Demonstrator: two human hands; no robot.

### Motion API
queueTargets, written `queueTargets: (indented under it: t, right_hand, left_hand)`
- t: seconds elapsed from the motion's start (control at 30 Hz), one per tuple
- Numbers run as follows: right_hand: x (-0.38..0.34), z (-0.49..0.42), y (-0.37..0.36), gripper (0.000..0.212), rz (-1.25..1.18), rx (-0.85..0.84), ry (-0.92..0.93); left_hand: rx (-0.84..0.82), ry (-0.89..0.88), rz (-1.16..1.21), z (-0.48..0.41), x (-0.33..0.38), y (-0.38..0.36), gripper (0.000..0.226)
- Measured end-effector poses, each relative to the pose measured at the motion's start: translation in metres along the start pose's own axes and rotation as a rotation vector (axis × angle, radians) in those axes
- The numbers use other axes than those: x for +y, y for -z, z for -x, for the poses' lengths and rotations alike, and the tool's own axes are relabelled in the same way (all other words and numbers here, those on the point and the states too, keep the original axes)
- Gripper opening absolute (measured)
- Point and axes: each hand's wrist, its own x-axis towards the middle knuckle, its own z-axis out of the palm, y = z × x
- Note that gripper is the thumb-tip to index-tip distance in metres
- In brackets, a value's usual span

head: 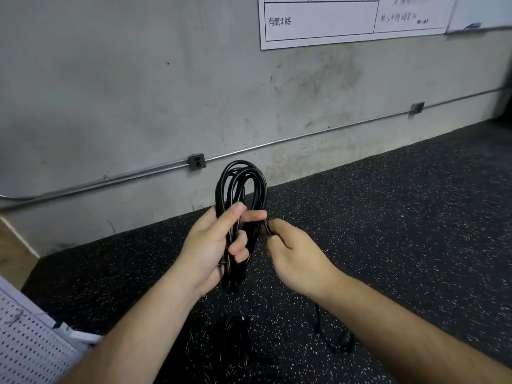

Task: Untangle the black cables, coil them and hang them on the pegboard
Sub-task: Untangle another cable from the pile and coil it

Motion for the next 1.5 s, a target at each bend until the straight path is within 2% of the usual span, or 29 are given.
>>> queueTargets:
  t: [0.1, 0.23, 0.43, 0.53, 0.6, 0.67, 0.77, 0.8, 0.87, 0.93, 1.03, 1.1, 1.2, 1.3, 1.37, 1.43, 1.5]
  right_hand:
    - [-0.003, 0.004, 0.002, 0.018, 0.086, -0.085, 0.055]
    - [-0.006, 0.006, 0.001, 0.022, 0.081, -0.064, 0.104]
    - [-0.013, 0.009, 0.001, 0.017, -0.057, -0.086, 0.067]
    - [-0.019, 0.013, -0.003, 0.008, -0.083, -0.105, 0.105]
    - [-0.021, 0.015, -0.005, 0.017, -0.115, -0.088, 0.097]
    - [-0.021, 0.016, -0.005, 0.019, -0.200, -0.096, 0.092]
    - [-0.005, 0.013, -0.003, 0.011, -0.216, -0.239, 0.078]
    - [0.005, 0.013, -0.003, 0.009, -0.148, -0.339, 0.044]
    - [0.023, 0.017, -0.005, 0.023, 0.050, -0.566, -0.054]
    - [0.039, 0.019, -0.012, 0.027, 0.272, -0.687, -0.120]
    - [0.045, 0.007, -0.014, 0.013, 0.644, -0.666, -0.095]
    - [0.038, -0.002, -0.009, 0.027, 0.867, -0.638, -0.062]
    - [0.030, -0.012, 0.001, 0.025, 1.078, -0.600, -0.116]
    - [0.026, -0.016, 0.014, 0.020, 1.048, -0.552, -0.247]
    - [0.020, -0.015, 0.021, 0.029, 0.902, -0.529, -0.283]
    - [0.007, -0.012, 0.026, 0.044, 0.750, -0.524, -0.300]
    - [-0.003, -0.011, 0.028, 0.038, 0.680, -0.504, -0.238]
  left_hand:
    - [0.023, -0.111, -0.220, 0.002, -0.007, 0.001, 0.017]
    - [0.096, -0.314, -0.569, -0.001, -0.013, 0.004, 0.023]
    - [-0.061, -0.341, -0.775, 0.002, -0.007, 0.010, 0.052]
    - [0.012, -0.407, -0.885, 0.000, -0.007, 0.012, 0.037]
    - [0.075, -0.451, -0.874, -0.001, -0.004, 0.013, 0.036]
    - [0.129, -0.462, -0.757, -0.001, 0.001, 0.015, 0.042]
    - [0.233, -0.453, -0.617, -0.006, 0.006, 0.022, 0.042]
    - [0.261, -0.456, -0.583, -0.008, 0.007, 0.024, 0.039]
    - [0.320, -0.461, -0.507, -0.011, 0.010, 0.029, 0.035]
    - [0.359, -0.453, -0.449, -0.012, 0.014, 0.034, 0.036]
    - [0.355, -0.421, -0.443, -0.011, 0.016, 0.038, 0.038]
    - [0.337, -0.368, -0.474, -0.011, 0.015, 0.039, 0.041]
    - [0.318, -0.284, -0.544, -0.014, 0.013, 0.043, 0.043]
    - [0.303, -0.226, -0.557, -0.016, 0.007, 0.043, 0.040]
    - [0.311, -0.189, -0.530, -0.017, 0.002, 0.040, 0.033]
    - [0.322, -0.146, -0.507, -0.017, -0.003, 0.036, 0.027]
    - [0.317, -0.133, -0.520, -0.017, -0.010, 0.034, 0.021]
